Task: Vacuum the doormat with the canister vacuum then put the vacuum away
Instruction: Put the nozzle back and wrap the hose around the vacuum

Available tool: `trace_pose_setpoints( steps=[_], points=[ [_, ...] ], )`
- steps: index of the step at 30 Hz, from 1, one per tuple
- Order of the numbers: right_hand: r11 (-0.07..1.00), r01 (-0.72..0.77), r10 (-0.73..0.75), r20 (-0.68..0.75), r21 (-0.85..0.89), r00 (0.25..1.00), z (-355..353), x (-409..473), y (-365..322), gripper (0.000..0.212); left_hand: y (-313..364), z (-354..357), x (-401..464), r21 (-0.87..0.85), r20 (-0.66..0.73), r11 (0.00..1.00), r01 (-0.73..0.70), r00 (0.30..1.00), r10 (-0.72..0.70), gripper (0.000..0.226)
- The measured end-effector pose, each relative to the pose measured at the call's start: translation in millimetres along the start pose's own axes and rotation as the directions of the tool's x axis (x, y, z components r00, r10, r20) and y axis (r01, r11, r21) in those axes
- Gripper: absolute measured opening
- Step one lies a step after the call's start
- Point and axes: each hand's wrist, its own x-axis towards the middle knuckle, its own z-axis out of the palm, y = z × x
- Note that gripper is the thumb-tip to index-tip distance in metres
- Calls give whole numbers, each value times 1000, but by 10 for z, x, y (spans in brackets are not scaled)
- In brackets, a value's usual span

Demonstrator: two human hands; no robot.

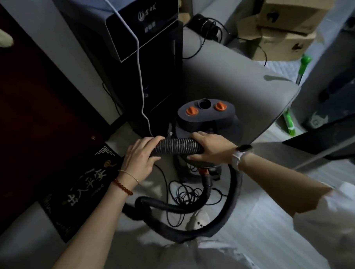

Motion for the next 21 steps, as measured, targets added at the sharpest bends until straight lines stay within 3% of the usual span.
trace_pose_setpoints(
  steps=[3, 5, 7, 8, 9, 10, 11, 12, 14, 18, 21],
  points=[
    [977, -24, 26, -3, 210, 1000, 58, -38, -175, 33, -114, -42, -92, -36, -68, 998, 51, 996, -54, 60],
    [899, -65, 86, -30, 434, 996, 164, -96, -375, 30, -140, -51, -156, -119, -161, 989, 92, 981, -110, 53],
    [819, -75, 138, -70, 568, 988, 278, -123, -556, 28, -97, -55, -205, -321, -220, 908, 268, 912, -347, 49],
    [804, -73, 152, -86, 590, 985, 305, -140, -636, 27, -77, -52, -231, -464, -188, 797, 387, 836, -516, 53],
    [804, -74, 160, -95, 589, 982, 321, -153, -701, 25, -66, -55, -246, -624, -84, 610, 488, 734, -674, 61],
    [810, -74, 164, -104, 582, 981, 340, -168, -758, 25, -72, -63, -250, -774, 65, 356, 523, 625, -778, 70],
    [814, -72, 166, -113, 576, 980, 372, -194, -827, 27, -58, -109, -245, -869, 219, 82, 487, 529, -820, 77],
    [812, -69, 174, -128, 579, 976, 427, -226, -906, 30, -100, -130, -231, -896, 353, -143, 421, 477, -805, 80],
    [810, -66, 196, -163, 583, 967, 592, -300, -1094, 38, -139, -200, -187, -855, 515, -391, 341, 475, -713, 61],
    [846, 16, 65, -132, 533, 989, 898, -439, -1363, 47, -168, -166, -348, -804, 586, -544, 242, 478, -654, 24],
    [875, 40, -9, -65, 482, 998, 1005, -460, -1275, 37, -322, -166, -742, -833, 553, -457, 312, 500, -666, 13]
  ],
)
